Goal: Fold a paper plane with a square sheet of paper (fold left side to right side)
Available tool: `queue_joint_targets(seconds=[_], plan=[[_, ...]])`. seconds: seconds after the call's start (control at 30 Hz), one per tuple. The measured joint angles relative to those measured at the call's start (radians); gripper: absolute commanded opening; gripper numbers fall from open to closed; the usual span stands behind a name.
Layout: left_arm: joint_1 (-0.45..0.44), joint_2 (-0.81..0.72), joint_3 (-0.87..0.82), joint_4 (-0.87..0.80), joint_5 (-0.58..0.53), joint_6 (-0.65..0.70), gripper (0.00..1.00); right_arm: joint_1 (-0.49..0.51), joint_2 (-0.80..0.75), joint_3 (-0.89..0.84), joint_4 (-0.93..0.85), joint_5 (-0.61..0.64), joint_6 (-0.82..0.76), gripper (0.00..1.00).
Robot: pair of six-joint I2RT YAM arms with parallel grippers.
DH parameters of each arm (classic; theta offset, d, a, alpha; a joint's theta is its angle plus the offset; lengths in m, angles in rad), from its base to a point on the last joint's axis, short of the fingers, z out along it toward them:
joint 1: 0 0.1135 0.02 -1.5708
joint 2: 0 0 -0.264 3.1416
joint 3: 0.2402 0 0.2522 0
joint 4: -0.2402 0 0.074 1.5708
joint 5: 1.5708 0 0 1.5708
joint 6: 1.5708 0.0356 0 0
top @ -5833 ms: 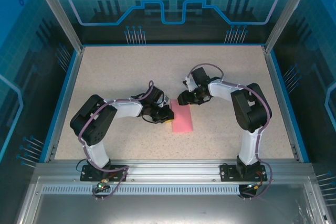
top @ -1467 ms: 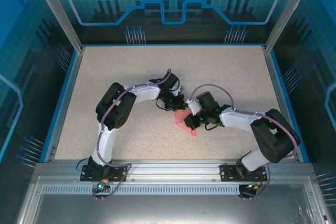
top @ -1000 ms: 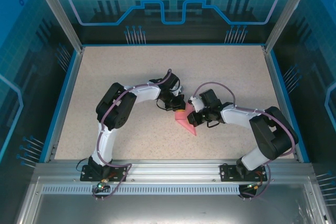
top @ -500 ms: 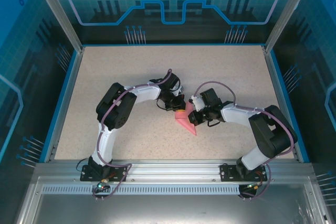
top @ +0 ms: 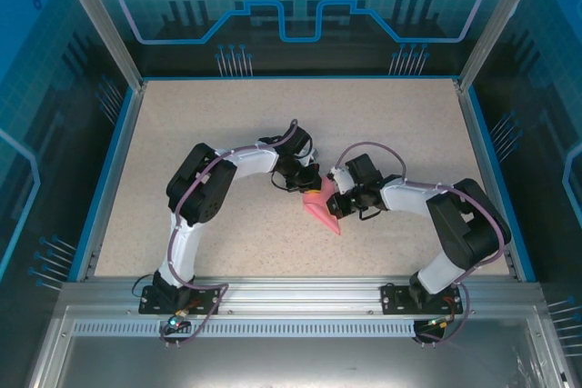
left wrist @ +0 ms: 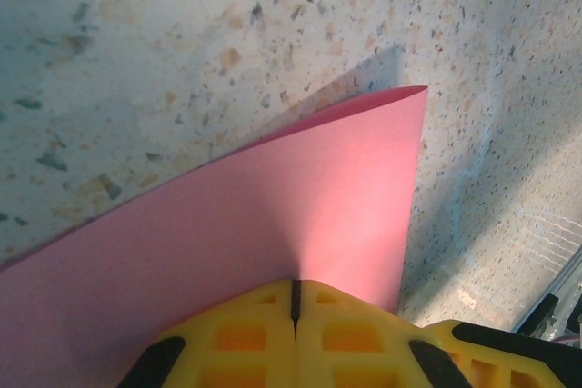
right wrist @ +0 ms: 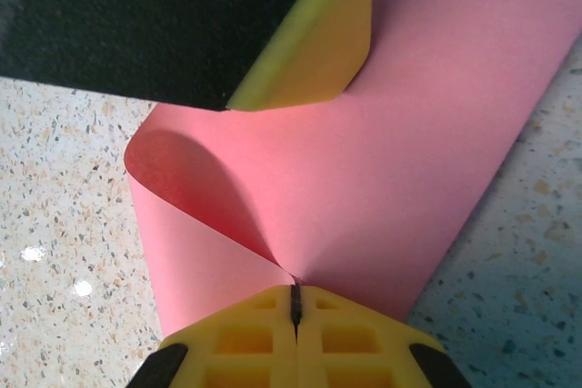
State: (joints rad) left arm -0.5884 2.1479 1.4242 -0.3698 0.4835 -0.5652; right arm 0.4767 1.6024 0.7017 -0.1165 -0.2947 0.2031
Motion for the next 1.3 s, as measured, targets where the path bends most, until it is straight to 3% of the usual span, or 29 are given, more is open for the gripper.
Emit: queue_joint_targets(seconds=[0.93, 1.3], plan=[[-0.001, 0.000, 0.000, 0.000, 0.000, 0.000, 0.06, -0.006, 0.013, 0.013, -0.021, 0.005, 0.007, 0.04], [-0.006, 0.000, 0.030, -0.050, -0.031, 0.018, 0.18, -0.009, 0.042, 0.035, -0.033, -0.036, 0.031, 0.04]])
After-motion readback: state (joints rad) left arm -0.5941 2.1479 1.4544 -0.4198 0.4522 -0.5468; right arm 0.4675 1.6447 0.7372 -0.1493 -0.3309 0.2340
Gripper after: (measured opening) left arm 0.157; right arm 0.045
